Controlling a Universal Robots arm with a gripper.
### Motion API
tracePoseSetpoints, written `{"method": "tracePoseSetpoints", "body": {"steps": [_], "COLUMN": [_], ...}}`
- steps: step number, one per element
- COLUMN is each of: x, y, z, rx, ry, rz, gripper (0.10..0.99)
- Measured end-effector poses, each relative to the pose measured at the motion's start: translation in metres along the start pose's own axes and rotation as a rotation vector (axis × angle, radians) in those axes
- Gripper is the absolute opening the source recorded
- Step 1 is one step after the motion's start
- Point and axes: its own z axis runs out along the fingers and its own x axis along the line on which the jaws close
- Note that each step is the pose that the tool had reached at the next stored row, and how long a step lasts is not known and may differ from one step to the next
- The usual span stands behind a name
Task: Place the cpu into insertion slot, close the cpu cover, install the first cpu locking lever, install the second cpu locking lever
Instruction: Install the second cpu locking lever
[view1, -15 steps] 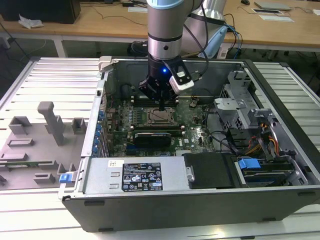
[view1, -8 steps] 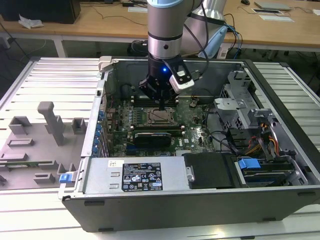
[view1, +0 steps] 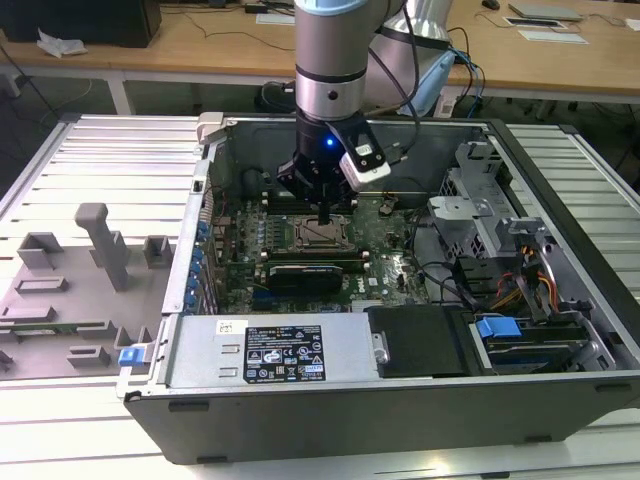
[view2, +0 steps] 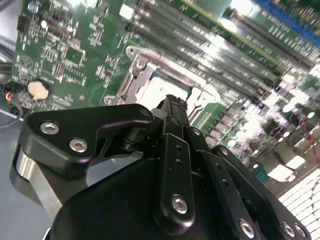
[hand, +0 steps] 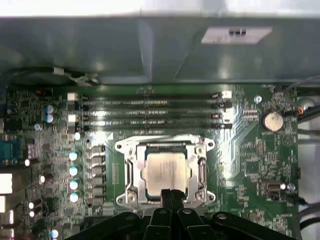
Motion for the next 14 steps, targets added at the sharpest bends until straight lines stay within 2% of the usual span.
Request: {"method": "tracePoseSetpoints", "body": {"steps": [2,5,8,14], "x": [0.0003,0.0007,0.0022,0.0118], "y": [-0.0094,-0.0194,-0.0227,-0.0267], "z": [-0.0001,-0.0002,0.0022,0.0076], "rx": [0.0,0.0,0.0,-0.001], "ry": [0.0,-0.0001,-0.0001,0.0], "rz": [0.0,0.0,0.0,0.0], "gripper": [0.106,0.106,0.106,0.106]}}
